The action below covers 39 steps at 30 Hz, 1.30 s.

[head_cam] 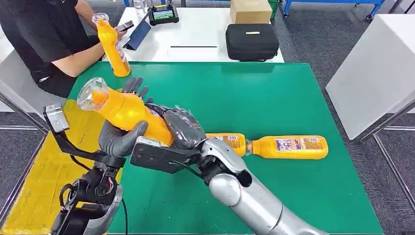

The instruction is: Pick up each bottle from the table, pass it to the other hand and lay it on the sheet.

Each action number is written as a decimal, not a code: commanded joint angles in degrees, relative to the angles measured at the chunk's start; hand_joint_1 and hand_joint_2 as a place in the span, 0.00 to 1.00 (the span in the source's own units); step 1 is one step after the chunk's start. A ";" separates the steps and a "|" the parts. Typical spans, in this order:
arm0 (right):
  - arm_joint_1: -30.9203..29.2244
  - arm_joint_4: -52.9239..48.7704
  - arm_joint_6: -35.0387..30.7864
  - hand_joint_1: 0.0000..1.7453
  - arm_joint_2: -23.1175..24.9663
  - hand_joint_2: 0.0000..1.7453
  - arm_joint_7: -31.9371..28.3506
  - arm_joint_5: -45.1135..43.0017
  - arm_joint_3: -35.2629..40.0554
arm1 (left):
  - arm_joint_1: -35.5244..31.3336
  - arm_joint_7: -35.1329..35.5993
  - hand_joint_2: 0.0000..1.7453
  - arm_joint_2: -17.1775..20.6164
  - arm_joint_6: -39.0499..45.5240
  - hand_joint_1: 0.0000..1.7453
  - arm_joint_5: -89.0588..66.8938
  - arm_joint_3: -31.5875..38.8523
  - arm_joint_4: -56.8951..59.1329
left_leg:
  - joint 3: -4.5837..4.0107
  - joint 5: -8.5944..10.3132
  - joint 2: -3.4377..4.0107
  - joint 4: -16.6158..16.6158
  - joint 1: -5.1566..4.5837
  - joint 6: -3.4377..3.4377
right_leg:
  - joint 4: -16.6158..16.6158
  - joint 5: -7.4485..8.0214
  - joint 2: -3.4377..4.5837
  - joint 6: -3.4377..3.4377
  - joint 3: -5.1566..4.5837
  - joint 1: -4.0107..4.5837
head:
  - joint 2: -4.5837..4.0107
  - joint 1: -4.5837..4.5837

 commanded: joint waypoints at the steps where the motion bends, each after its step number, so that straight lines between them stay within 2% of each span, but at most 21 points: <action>1: -2.00 7.87 0.26 1.00 -1.55 1.00 -2.33 -1.74 14.83 | -2.67 -1.56 1.00 1.52 2.26 0.03 -1.48 -3.31 1.35 | 0.18 0.00 -0.04 -0.10 0.04 -0.14 | -0.10 -0.02 -0.11 0.01 0.20 0.04 | 0.00 0.00; 2: -2.00 7.87 0.26 1.00 -1.55 1.00 -2.33 -1.74 14.83 | -2.67 -1.56 1.00 1.52 2.26 0.03 -1.48 -3.31 1.35 | 0.12 0.00 -0.07 -0.07 0.04 -0.12 | -0.08 -0.02 -0.12 0.00 0.15 0.04 | 0.00 -0.02; 3: -2.10 7.42 0.27 1.00 -1.80 1.00 -2.33 -1.75 14.90 | -2.40 -2.29 1.00 1.54 2.43 1.00 -1.95 -3.02 1.08 | 0.24 -0.03 -0.10 -0.08 0.07 -0.20 | -0.10 -0.07 -0.20 0.01 0.28 0.06 | 0.00 0.00; 5: -2.29 7.44 0.49 1.00 -1.47 1.00 -2.30 -1.92 15.32 | -1.87 -3.13 1.00 1.45 3.02 1.00 -2.70 -2.19 0.36 | 0.26 -0.04 -0.15 -0.09 0.06 -0.22 | -0.10 -0.10 -0.25 0.02 0.30 0.05 | 0.00 -0.02; 9: -2.50 9.12 0.64 1.00 0.61 1.00 -2.42 -2.06 17.27 | 3.59 -5.89 1.00 3.86 2.99 1.00 -2.55 2.69 -2.45 | 0.16 -0.03 0.10 -0.10 0.05 -0.14 | -0.10 -0.01 0.04 0.00 0.12 0.04 | 0.00 -0.02; 12: -2.42 9.27 0.48 1.00 0.52 1.00 -2.41 -2.24 17.48 | 4.38 -6.11 1.00 4.17 2.12 1.00 -2.27 3.43 -2.67 | 0.26 -0.06 0.17 -0.14 0.06 -0.22 | -0.10 -0.04 0.09 -0.01 0.22 0.04 | 0.00 0.00; 14: -2.57 9.26 0.47 1.00 0.41 1.00 -2.54 -2.43 17.62 | 4.69 -6.44 1.00 3.53 2.58 1.00 -2.83 4.22 -2.95 | 0.55 -0.15 0.15 -0.16 0.11 -0.45 | -0.08 -0.17 -0.03 0.00 0.51 0.08 | 0.00 0.00; 15: -2.56 9.14 0.46 1.00 0.34 1.00 -2.61 -2.50 17.77 | 5.32 -6.69 1.00 3.64 2.90 1.00 -3.29 4.77 -3.58 | 0.49 -0.14 0.06 -0.10 0.13 -0.44 | -0.05 -0.18 -0.12 0.00 0.47 0.10 | 0.00 0.00; 16: -2.66 8.97 0.39 1.00 0.77 1.00 -2.70 -2.81 17.96 | 6.62 -6.99 1.00 1.52 3.83 1.00 -3.53 6.31 -5.50 | 0.27 -0.06 -0.06 -0.09 0.08 -0.29 | -0.06 -0.11 -0.16 0.01 0.28 0.06 | 0.00 0.02; 17: -2.52 8.52 0.10 1.00 0.53 1.00 -3.00 -3.07 18.04 | 7.51 -6.43 1.00 1.11 4.07 1.00 -4.59 6.19 -7.04 | 0.14 -0.06 0.10 -0.07 0.08 -0.19 | -0.07 -0.04 0.08 0.01 0.11 0.06 | 0.00 -0.02; 21: -2.15 5.91 -1.27 1.00 -1.09 1.00 -3.22 -3.96 17.83 | 10.03 -6.06 1.00 1.06 5.19 1.00 -6.35 5.02 -9.62 | 0.11 -0.07 0.05 -0.05 0.08 -0.16 | -0.07 -0.08 0.02 0.02 0.11 0.06 | 0.00 0.00; 22: -2.16 4.62 -1.51 1.00 -1.83 1.00 -2.80 -4.50 17.40 | 8.98 -6.96 1.00 4.40 5.55 1.00 -7.11 3.35 -8.00 | 0.21 -0.10 0.01 -0.06 0.08 -0.23 | -0.07 -0.16 -0.13 0.04 0.25 0.06 | 0.00 0.00; 24: -1.92 3.04 -2.10 1.00 -3.31 1.00 -2.33 -5.21 16.37 | 9.31 -8.88 1.00 5.68 4.30 1.00 -5.83 3.22 -6.01 | 0.12 -0.02 -0.16 -0.09 0.06 -0.17 | -0.10 -0.09 -0.17 0.02 0.17 0.05 | 0.00 -0.02; 25: -1.52 2.66 -2.76 0.05 -3.74 1.00 -2.26 -5.66 15.57 | 9.48 -9.23 1.00 6.22 3.59 1.00 -5.72 2.83 -5.47 | 0.03 0.01 -0.10 -0.07 0.04 -0.11 | -0.09 -0.03 -0.07 0.01 0.05 0.04 | 0.00 0.00; 26: -1.23 2.22 -4.12 0.00 -4.34 1.00 -2.77 -5.46 14.91 | 9.90 -9.67 1.00 6.64 3.14 1.00 -5.72 2.31 -5.07 | 0.15 -0.01 -0.10 -0.11 0.05 -0.17 | -0.12 -0.07 -0.13 0.02 0.18 0.04 | 0.00 -0.02; 27: -0.74 1.76 -5.19 0.00 -4.88 1.00 -3.07 -6.27 13.75 | 10.19 -10.10 1.00 7.19 2.33 1.00 -5.71 1.55 -4.71 | 0.05 0.02 -0.11 -0.09 0.05 -0.12 | -0.11 -0.03 -0.11 0.02 0.08 0.04 | 0.00 0.02; 28: -0.80 1.61 -5.37 0.00 -5.33 0.00 -3.15 -6.37 13.36 | 10.55 -10.52 1.00 7.30 2.06 1.00 -5.80 1.30 -4.51 | 0.27 -0.02 -0.18 -0.12 0.08 -0.25 | -0.15 -0.10 -0.26 0.04 0.34 0.07 | 0.00 0.00; 29: -0.82 1.56 -5.42 0.00 -5.50 0.00 -3.24 -6.44 13.19 | 10.69 -10.66 1.00 7.27 2.01 1.00 -5.83 1.19 -4.51 | 0.04 0.03 -0.10 -0.10 0.02 -0.11 | -0.11 -0.02 -0.08 0.02 0.06 0.01 | 0.00 0.00; 39: -0.37 0.21 -8.19 0.00 -6.84 0.00 -0.56 -4.56 9.28 | 7.92 -10.21 1.00 6.69 0.95 1.00 -6.68 -1.07 -3.33 | 0.04 0.02 -0.21 -0.03 0.03 -0.14 | -0.07 -0.06 -0.23 0.03 0.09 0.03 | 0.00 0.00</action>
